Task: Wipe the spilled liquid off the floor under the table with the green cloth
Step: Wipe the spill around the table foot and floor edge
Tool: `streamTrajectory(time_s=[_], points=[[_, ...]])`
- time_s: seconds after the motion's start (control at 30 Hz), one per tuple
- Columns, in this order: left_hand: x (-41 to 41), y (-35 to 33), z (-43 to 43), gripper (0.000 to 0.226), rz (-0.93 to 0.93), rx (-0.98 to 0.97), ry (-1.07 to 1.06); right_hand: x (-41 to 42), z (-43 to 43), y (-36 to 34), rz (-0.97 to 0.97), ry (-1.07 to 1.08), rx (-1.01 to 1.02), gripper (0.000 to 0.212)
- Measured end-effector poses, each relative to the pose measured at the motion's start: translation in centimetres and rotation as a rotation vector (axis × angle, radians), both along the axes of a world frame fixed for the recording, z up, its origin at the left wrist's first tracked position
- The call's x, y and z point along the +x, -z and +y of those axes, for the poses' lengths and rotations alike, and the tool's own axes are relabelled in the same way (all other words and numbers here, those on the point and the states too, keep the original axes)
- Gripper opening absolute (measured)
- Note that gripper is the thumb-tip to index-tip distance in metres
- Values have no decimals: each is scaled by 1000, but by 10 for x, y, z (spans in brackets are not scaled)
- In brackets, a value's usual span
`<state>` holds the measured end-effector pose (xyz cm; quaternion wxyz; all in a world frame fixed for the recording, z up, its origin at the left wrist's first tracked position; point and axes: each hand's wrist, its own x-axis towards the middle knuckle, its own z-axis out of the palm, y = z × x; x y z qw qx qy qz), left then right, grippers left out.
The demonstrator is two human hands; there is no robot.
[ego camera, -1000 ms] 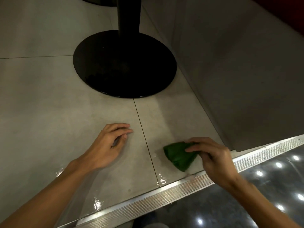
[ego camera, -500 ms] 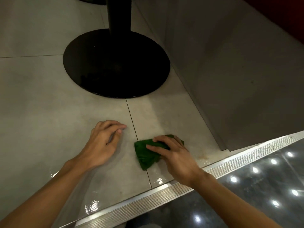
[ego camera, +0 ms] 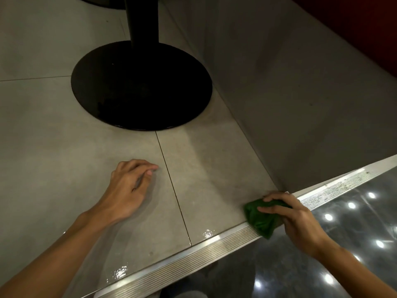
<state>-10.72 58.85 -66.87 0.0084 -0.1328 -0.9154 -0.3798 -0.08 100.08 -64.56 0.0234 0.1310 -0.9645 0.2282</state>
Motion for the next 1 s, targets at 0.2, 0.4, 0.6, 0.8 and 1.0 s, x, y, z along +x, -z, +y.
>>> streamTrajectory(time_s=[0.2,0.4,0.6,0.8,1.0], points=[[2,2,2,42,2,-5,-16,7,-44,5,68,178,14,49],[3,2,3,36,-19,-23,-14,21,-132,2,-1,10,1,42],[2,1,-2,42,-10,-26,27,16,-95,2,-11,-180,-110,31],[3,3,1,44,3,-39,3,1,-36,7,36,138,-49,74],[2,1,-5,40,-19,-50,36,3,-48,5,73,238,101,73]])
